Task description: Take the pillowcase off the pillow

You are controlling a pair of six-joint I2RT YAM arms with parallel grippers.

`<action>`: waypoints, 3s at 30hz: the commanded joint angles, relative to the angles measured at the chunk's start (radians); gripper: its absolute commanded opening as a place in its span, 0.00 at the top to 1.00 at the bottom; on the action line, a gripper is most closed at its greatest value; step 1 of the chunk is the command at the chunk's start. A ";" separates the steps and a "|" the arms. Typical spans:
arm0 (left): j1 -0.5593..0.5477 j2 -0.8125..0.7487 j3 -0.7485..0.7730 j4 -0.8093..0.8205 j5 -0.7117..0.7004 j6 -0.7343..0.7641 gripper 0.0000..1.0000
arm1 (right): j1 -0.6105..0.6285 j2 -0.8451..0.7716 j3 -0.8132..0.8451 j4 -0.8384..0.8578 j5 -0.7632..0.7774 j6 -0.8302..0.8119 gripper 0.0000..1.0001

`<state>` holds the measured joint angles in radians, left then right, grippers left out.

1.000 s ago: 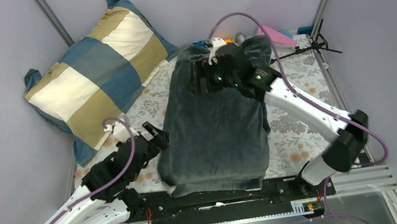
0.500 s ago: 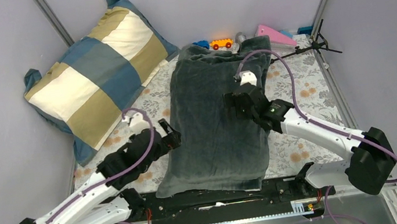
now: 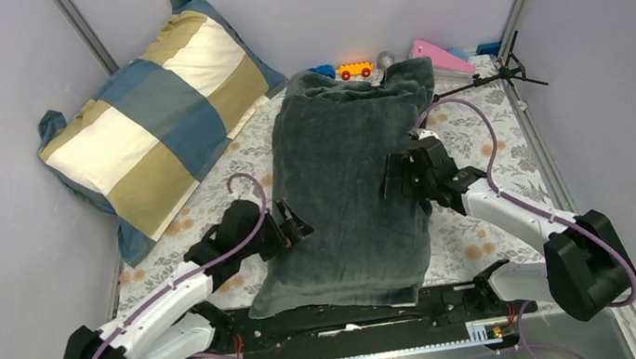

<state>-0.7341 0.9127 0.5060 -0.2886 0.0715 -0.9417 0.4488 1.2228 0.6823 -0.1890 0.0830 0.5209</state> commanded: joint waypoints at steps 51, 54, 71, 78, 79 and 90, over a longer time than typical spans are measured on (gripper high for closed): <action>0.331 0.002 -0.113 -0.120 -0.126 -0.231 0.03 | 0.015 0.518 0.643 -0.104 -0.187 -0.278 0.75; 0.360 0.121 -0.061 -0.069 -0.148 -0.189 0.03 | 0.043 0.464 0.595 -0.118 -0.206 -0.263 1.00; 0.403 0.636 0.383 0.253 -0.265 -0.003 0.02 | 0.203 -0.214 0.240 -0.265 -0.128 -0.221 1.00; 0.377 0.758 0.689 0.247 -0.187 0.204 0.09 | 0.266 -0.153 0.159 -0.166 -0.460 -0.208 1.00; 0.362 0.726 0.692 0.251 -0.227 0.224 0.09 | 0.280 -0.118 0.158 -0.163 -0.443 -0.210 0.98; 0.253 0.480 0.636 -0.005 -0.043 0.234 0.03 | 0.285 -0.160 0.211 -0.214 0.028 -0.148 0.05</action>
<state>-0.4507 1.4525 1.1568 -0.1989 -0.1398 -0.7254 0.7284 1.1160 0.8436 -0.3763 -0.1623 0.3294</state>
